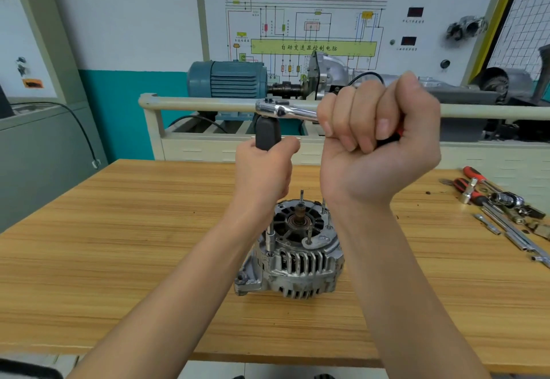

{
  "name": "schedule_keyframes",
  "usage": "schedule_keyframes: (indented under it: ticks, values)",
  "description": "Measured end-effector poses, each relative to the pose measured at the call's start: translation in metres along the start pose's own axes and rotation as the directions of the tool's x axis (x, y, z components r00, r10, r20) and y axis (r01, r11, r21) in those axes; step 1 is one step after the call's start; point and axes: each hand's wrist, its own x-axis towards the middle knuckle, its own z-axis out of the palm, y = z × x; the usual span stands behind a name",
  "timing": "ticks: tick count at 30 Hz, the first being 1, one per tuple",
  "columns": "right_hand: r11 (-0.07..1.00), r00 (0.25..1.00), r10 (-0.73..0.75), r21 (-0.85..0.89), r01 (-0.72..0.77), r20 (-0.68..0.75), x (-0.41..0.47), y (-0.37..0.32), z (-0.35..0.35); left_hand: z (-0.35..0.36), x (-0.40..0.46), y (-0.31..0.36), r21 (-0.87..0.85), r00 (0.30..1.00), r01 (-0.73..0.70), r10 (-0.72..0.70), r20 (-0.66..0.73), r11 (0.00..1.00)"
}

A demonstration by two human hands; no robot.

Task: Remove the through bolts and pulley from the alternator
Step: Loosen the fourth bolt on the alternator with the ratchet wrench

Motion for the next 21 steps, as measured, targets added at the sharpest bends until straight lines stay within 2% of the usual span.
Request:
schedule_keyframes:
  ticks: [3,5,8,12,14,16,19,21]
  values:
    - [1.0,1.0,0.025,0.004,-0.025,0.0,0.0,-0.002,-0.001,-0.002,-0.001,-0.003,0.032,0.999,-0.032,0.032,-0.008,0.999]
    - [0.995,0.994,0.1,0.033,-0.099,-0.048,0.007,-0.007,-0.006,-0.008,0.001,-0.001,0.022,0.988,-0.031,0.027,0.154,0.999]
    - [0.947,0.949,0.287,0.185,-0.261,-0.13,0.024,-0.011,-0.017,-0.023,0.006,0.009,-0.054,0.867,0.037,-0.005,0.498,0.998]
    - [0.832,0.859,0.478,0.409,-0.375,-0.185,0.037,-0.001,-0.028,-0.028,0.015,0.014,-0.123,0.738,0.184,-0.055,0.672,0.975]
    - [0.808,0.843,0.497,0.462,-0.365,-0.204,0.039,0.002,-0.032,-0.024,0.015,0.013,-0.129,0.742,0.232,-0.09,0.665,0.964]
    - [0.838,0.861,0.457,0.431,-0.333,-0.223,0.037,0.002,-0.029,-0.022,0.014,0.011,-0.107,0.802,0.213,-0.112,0.586,0.971]
    - [0.937,0.93,0.301,0.248,-0.246,-0.212,0.026,-0.001,-0.017,-0.016,0.01,0.012,-0.077,0.918,0.121,-0.082,0.388,0.99]
    - [0.984,0.976,0.169,0.087,-0.158,-0.138,0.014,0.001,-0.006,-0.01,0.007,0.011,-0.052,0.97,0.088,-0.074,0.231,0.995]
